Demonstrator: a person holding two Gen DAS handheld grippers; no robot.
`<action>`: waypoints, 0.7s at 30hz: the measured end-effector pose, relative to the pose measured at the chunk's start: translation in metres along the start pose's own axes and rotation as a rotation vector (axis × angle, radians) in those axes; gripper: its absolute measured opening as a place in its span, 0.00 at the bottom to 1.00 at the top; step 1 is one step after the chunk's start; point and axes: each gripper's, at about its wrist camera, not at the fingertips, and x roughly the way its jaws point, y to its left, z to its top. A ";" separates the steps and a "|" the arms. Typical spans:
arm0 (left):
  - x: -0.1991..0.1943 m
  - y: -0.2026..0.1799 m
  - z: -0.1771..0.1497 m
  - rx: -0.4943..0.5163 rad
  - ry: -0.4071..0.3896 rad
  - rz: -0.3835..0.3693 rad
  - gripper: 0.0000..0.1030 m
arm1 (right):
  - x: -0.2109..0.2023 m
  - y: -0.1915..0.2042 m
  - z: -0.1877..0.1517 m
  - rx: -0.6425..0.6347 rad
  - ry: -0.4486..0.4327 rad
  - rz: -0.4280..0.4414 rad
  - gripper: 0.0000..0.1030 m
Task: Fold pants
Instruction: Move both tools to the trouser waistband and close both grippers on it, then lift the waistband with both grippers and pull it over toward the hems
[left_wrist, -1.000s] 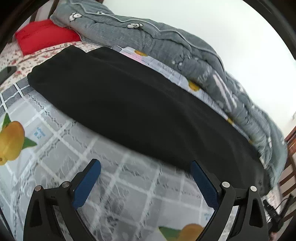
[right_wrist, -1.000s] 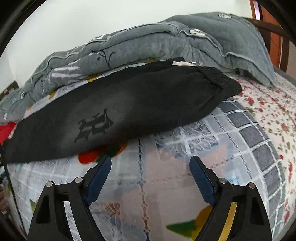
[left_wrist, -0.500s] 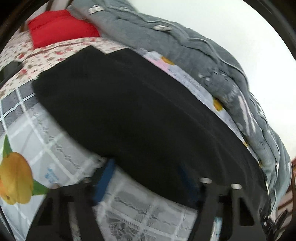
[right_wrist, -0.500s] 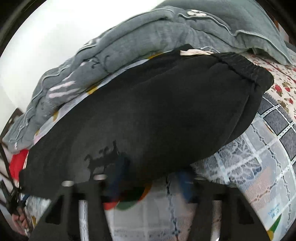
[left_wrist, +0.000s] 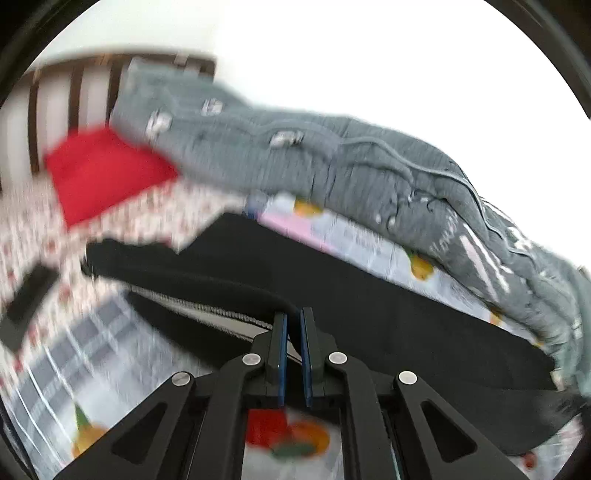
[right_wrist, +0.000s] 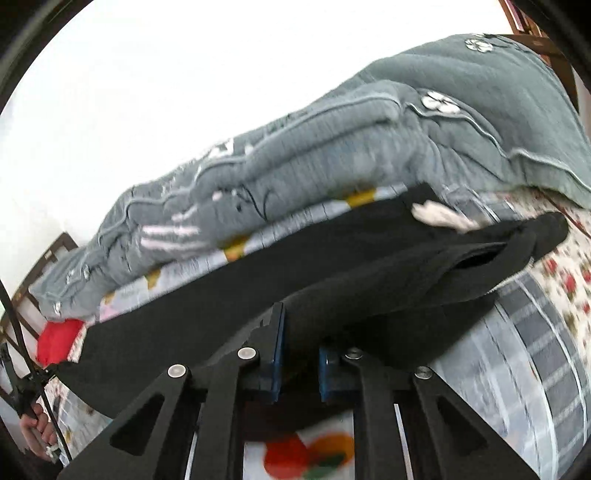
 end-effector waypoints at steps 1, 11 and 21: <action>0.004 -0.011 0.006 0.029 -0.031 0.029 0.07 | 0.005 0.002 0.009 0.000 -0.008 0.002 0.14; 0.087 -0.054 0.023 -0.040 -0.169 0.061 0.07 | 0.095 0.007 0.046 0.069 -0.040 -0.002 0.13; 0.116 -0.069 0.000 0.054 -0.177 0.118 0.13 | 0.148 -0.004 0.018 0.078 -0.018 -0.030 0.17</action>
